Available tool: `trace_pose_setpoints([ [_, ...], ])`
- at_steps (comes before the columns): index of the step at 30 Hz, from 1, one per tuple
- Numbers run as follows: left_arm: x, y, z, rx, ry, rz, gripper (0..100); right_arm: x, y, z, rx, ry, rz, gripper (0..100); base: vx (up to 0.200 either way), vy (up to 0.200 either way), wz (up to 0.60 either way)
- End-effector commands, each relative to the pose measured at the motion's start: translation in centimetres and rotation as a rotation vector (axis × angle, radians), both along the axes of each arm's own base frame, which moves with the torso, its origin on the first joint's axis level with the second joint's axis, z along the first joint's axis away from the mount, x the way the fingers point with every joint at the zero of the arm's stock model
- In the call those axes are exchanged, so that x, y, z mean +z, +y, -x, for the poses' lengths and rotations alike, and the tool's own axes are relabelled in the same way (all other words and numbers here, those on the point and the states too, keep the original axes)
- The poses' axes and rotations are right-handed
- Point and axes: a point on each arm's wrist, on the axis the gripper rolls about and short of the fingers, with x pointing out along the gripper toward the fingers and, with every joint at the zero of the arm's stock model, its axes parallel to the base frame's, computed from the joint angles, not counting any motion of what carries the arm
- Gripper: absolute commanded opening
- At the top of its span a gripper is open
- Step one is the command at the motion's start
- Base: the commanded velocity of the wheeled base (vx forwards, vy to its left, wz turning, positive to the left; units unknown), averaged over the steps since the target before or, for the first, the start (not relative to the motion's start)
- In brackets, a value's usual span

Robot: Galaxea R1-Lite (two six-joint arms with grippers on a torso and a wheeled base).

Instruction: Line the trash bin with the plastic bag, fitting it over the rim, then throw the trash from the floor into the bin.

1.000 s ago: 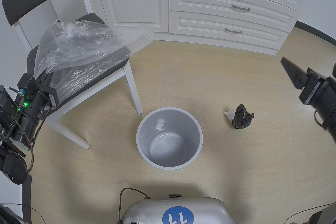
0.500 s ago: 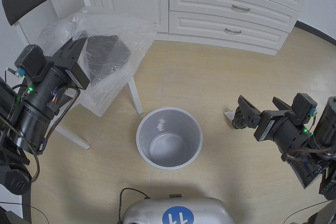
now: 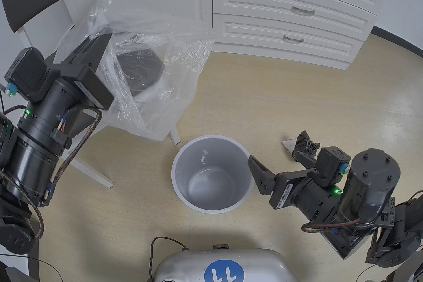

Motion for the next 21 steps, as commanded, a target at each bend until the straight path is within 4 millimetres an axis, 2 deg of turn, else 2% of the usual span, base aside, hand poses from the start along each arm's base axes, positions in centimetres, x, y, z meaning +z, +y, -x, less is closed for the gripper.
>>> trace_pose_setpoints([
  [1,-0.8,0.0,0.1,0.004,0.027,-0.034,0,-1.5,1.2,-1.1,0.027,0.071,-0.083,100,0.000,0.000,0.00],
  [9,-0.9,-0.5,1.3,-0.051,0.031,-0.043,0,-3.0,2.0,-3.9,-0.002,0.122,-0.148,100,0.000,0.000,0.00],
  [15,-0.8,-1.0,2.2,-0.104,0.026,-0.040,0,-3.7,2.8,-4.6,0.008,0.110,-0.226,100,0.000,0.000,0.00],
  [21,0.0,-1.1,4.0,-0.171,-0.003,-0.009,0,-4.0,3.3,-5.0,0.014,0.075,-0.272,100,0.000,0.000,0.00],
])
